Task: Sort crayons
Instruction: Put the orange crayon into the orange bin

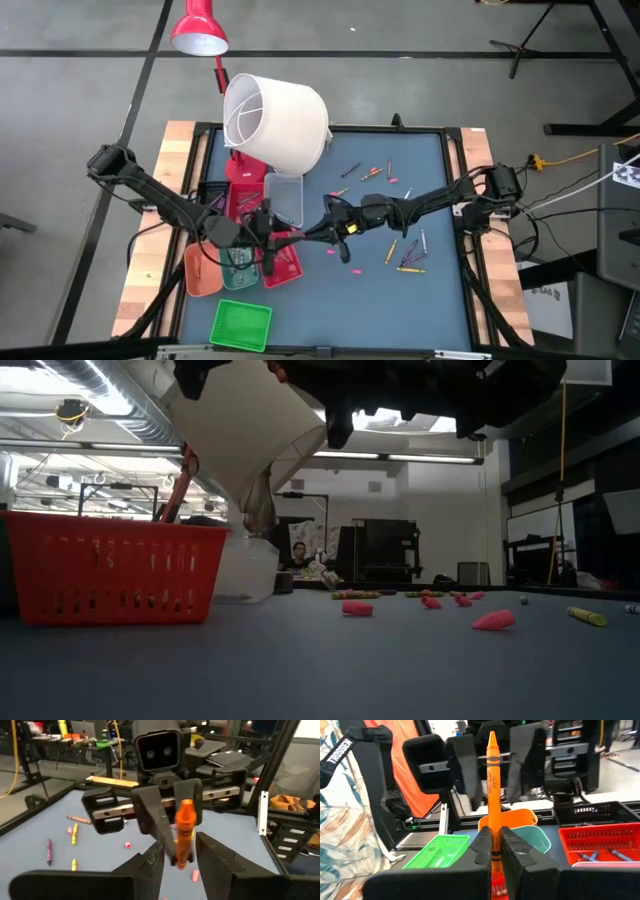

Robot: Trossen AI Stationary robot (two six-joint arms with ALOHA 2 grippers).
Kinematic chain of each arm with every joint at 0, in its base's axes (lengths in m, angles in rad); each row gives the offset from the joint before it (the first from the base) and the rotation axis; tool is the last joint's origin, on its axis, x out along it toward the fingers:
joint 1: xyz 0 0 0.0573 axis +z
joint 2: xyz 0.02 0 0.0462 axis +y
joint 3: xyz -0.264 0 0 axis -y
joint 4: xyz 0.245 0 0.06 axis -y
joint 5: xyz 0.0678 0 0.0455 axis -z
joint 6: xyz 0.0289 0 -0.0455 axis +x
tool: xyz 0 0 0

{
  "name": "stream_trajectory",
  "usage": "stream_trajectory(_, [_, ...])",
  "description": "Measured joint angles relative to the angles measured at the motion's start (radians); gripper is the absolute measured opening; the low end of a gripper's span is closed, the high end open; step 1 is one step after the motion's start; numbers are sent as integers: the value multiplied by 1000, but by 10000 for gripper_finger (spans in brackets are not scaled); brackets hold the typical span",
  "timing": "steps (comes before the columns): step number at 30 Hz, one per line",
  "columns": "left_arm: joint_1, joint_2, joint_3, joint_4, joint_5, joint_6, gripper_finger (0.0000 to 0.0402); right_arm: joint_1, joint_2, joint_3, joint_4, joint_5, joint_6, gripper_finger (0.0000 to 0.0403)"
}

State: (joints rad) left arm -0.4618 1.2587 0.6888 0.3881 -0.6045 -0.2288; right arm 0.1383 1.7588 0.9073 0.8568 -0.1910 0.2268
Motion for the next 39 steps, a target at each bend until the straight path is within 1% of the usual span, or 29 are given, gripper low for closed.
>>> stream_trajectory(3, [6, 0, 0, 14, 23, 4, 96, 0, 0, 0, 6, 24, 0, 15])
stream_trajectory(6, [8, 0, 0, 15, 24, 4, 96, 0, 0, 0, 7, 42, -1, 15])
stream_trajectory(13, [8, 0, 0, 16, 21, 4, 89, 0, 0, 0, 7, 42, -1, 15])
stream_trajectory(16, [8, 0, 0, 16, 20, 4, 72, 0, 0, 0, 7, 42, -1, 15])
stream_trajectory(22, [9, 0, 0, 16, 15, 3, 22, 0, 0, 0, 6, 41, -1, 15])
stream_trajectory(25, [9, 0, 0, 16, 15, 3, 7, 0, 0, 0, 4, 40, 0, 16])
stream_trajectory(28, [9, 0, 0, 15, 15, 3, 7, 0, 0, 0, 3, 40, 2, 33])
stream_trajectory(32, [8, 0, 0, 3, 18, 1, 13, 0, 0, 1, -7, 42, 5, 79])
stream_trajectory(35, [8, 0, 0, -32, 26, -24, 14, -1, 0, 1, -52, 44, 5, 109])
stream_trajectory(37, [8, 0, 0, -68, 50, -64, 14, -1, 0, 1, -110, 44, 5, 122])
stream_trajectory(39, [7, 0, 0, -103, 107, -124, 15, -1, 0, 1, -195, 39, 5, 129])
